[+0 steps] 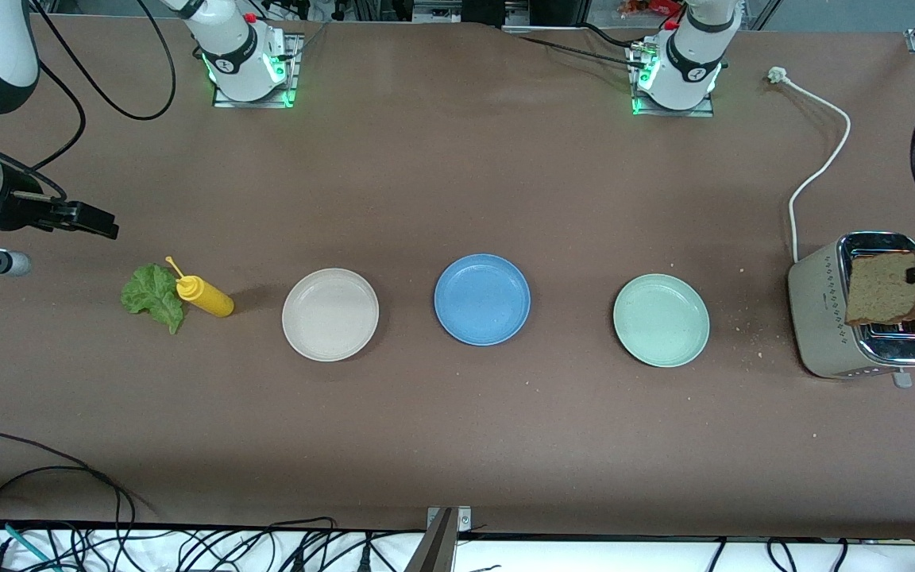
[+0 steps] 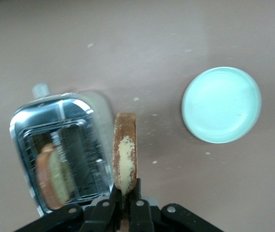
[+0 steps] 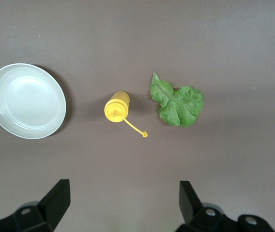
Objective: Make sandwich in blue plate with both arms
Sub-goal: 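Reach into the toaster and grasp the bread slice with the left gripper, then carry the bread to the blue plate while the right gripper reaches lettuce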
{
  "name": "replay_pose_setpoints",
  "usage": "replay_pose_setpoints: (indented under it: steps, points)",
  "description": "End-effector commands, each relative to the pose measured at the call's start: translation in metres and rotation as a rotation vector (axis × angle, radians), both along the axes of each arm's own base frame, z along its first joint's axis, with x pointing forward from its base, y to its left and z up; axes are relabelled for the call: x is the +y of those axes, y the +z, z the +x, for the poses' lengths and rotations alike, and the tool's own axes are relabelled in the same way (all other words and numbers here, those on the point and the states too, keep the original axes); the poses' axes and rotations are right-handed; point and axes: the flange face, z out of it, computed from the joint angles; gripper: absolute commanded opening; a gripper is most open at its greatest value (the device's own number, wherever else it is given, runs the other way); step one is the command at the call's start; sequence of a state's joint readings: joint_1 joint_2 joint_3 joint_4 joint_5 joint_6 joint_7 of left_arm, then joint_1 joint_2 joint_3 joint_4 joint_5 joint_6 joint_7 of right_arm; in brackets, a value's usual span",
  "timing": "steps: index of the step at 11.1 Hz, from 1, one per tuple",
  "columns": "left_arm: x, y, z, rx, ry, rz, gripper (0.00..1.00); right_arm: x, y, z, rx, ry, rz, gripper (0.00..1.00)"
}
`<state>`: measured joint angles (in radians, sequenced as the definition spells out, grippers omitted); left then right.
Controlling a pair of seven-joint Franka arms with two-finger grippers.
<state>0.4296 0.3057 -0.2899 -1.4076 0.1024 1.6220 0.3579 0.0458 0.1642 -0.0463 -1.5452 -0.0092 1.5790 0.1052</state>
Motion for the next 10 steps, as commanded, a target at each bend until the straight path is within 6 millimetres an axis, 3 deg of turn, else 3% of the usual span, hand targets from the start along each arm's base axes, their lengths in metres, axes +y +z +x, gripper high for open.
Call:
replay_pose_setpoints:
  steps: [1,4,7,10]
  points:
    - [-0.094,0.009,0.003,0.014,-0.129,-0.043,0.00,-0.002,0.003,-0.005,-0.016,-0.013,0.014,1.00]
    - [-0.202,-0.032,0.009,0.113,-0.057,-0.256,0.00,-0.014,-0.001,-0.004,-0.010,-0.024,0.009,1.00]
    - [-0.301,-0.093,0.014,0.241,0.001,-0.413,0.00,-0.030,-0.009,-0.001,0.003,-0.044,-0.005,1.00]
    - [-0.387,-0.139,0.015,0.215,0.008,-0.515,0.00,-0.047,-0.038,0.008,0.050,-0.070,-0.014,1.00]
